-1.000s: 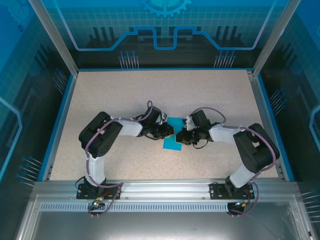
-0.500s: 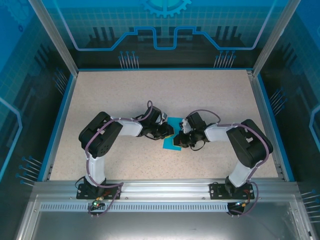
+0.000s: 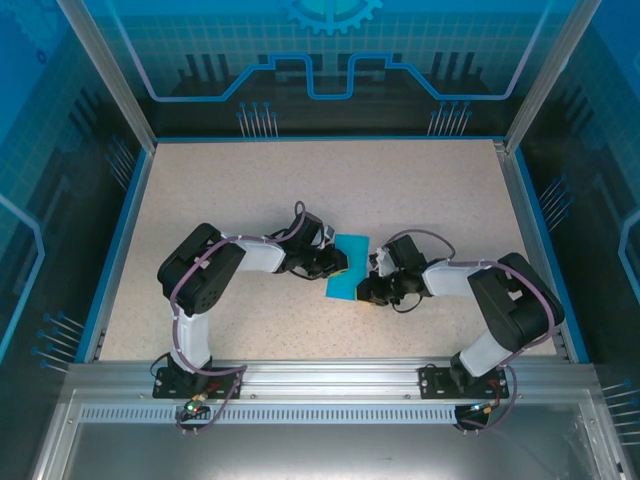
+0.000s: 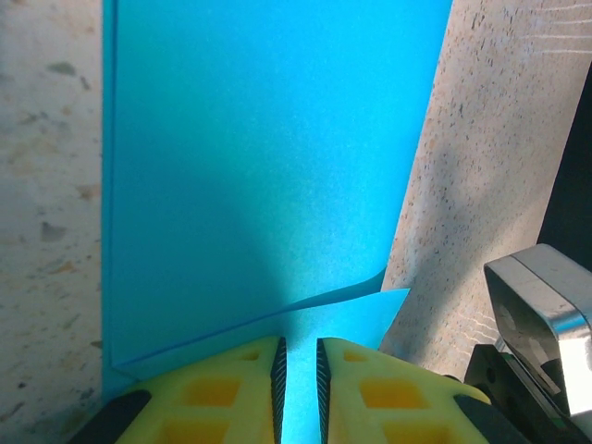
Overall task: Fold a paper plane with a square sheet of paper (pick it up from the middle)
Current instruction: Fold the triangle a second time at the center of the table.
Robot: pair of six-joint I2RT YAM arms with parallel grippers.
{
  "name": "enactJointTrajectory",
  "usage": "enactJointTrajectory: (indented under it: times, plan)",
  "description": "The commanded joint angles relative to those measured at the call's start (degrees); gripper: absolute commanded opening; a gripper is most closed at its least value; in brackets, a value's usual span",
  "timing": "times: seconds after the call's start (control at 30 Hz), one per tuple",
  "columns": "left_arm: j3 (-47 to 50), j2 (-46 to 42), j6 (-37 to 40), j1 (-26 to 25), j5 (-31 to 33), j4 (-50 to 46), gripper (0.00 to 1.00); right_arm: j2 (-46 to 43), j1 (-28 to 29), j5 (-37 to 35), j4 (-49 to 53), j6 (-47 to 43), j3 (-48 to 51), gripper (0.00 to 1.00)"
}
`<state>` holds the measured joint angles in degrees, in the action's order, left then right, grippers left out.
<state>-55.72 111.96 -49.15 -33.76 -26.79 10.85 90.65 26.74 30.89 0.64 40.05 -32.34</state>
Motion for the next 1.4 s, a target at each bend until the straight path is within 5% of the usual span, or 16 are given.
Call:
enactJointTrajectory:
  times: [0.0,0.5,1.37]
  plan:
    - [0.51,1.50,1.21,-0.01,3.14,-5.05,0.20,-1.53,-0.60,-0.04,7.32,-1.55,1.68,0.13]
    - [0.45,1.50,0.98,-0.13,2.45,-4.44,0.21,3.89,-0.85,0.08,3.49,1.69,-7.76,0.13]
    - [-2.76,-5.99,-2.14,-2.26,-1.04,-6.99,0.20,5.41,-0.72,-2.33,0.76,2.95,-1.77,0.10]
